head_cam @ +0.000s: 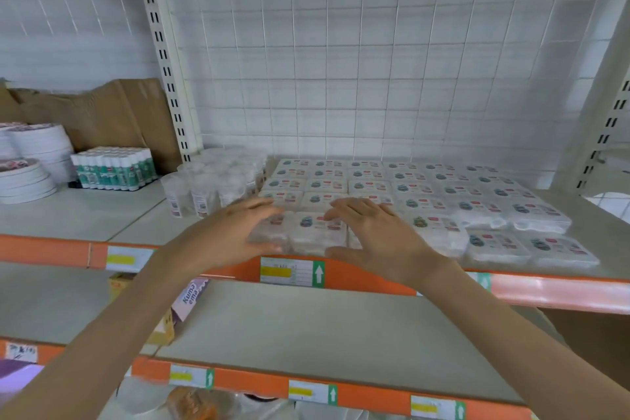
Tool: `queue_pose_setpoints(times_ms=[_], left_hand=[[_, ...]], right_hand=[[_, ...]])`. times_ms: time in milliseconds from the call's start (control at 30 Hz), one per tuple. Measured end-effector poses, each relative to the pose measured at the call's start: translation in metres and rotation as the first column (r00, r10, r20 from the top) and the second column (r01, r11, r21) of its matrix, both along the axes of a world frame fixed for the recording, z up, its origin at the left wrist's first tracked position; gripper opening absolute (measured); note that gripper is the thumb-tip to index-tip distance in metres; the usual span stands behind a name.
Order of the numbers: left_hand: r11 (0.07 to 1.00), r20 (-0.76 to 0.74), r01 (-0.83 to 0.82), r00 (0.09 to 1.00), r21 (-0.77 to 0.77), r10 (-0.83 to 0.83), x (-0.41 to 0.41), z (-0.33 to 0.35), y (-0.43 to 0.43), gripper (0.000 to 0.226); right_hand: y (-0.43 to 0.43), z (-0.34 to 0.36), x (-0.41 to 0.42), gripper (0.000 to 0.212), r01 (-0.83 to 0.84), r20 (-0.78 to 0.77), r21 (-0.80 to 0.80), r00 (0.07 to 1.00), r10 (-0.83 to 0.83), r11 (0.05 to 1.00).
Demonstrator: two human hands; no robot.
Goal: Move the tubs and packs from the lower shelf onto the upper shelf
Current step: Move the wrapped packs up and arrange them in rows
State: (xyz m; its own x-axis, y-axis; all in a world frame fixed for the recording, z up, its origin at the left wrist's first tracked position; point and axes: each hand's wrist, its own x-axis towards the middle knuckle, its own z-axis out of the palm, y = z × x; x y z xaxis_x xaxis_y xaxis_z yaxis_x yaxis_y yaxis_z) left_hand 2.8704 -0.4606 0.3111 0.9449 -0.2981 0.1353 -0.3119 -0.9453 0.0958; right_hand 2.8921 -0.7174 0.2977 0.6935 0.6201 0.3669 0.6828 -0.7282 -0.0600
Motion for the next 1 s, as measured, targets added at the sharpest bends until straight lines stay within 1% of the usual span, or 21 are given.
queue_pose_setpoints(times_ms=[133, 233, 333, 567, 733, 900, 1000], left_hand=[[0.997, 0.063, 0.038, 0.997, -0.069, -0.034, 0.001, -0.010, 0.006, 0.054], [0.997, 0.128, 0.026, 0.992, -0.076, -0.016, 0.003, -0.015, 0.001, 0.051], [0.996, 0.152, 0.028, 0.988, -0.085, -0.015, 0.008, -0.018, -0.001, 0.051], [0.985, 0.084, 0.018, 0.996, -0.173, -0.004, 0.018, -0.013, 0.005, 0.051], [0.976, -0.020, -0.008, 1.000, -0.216, 0.004, 0.026, -0.004, 0.005, 0.048], [0.981, -0.035, -0.002, 0.999, -0.195, -0.005, 0.030, -0.001, 0.005, 0.048], [0.985, -0.037, 0.002, 0.999, -0.174, -0.008, 0.029, -0.001, 0.002, 0.049]], right_hand=[[0.016, -0.006, 0.011, 0.042, 0.035, -0.003, -0.028, 0.999, -0.035, 0.999], [0.017, -0.009, 0.016, 0.042, 0.089, 0.008, -0.014, 0.996, -0.088, 0.996], [0.017, -0.012, 0.018, 0.041, 0.107, 0.019, -0.005, 0.994, -0.107, 0.994], [0.015, -0.015, 0.020, 0.040, 0.085, 0.039, -0.004, 0.996, -0.085, 0.996], [0.013, -0.011, 0.026, 0.041, 0.050, -0.018, -0.009, 0.999, -0.050, 0.999], [0.014, -0.007, 0.028, 0.044, 0.034, -0.074, 0.045, 0.997, -0.030, 0.998], [0.013, -0.006, 0.026, 0.048, 0.036, -0.084, 0.044, 0.996, -0.033, 0.998]])
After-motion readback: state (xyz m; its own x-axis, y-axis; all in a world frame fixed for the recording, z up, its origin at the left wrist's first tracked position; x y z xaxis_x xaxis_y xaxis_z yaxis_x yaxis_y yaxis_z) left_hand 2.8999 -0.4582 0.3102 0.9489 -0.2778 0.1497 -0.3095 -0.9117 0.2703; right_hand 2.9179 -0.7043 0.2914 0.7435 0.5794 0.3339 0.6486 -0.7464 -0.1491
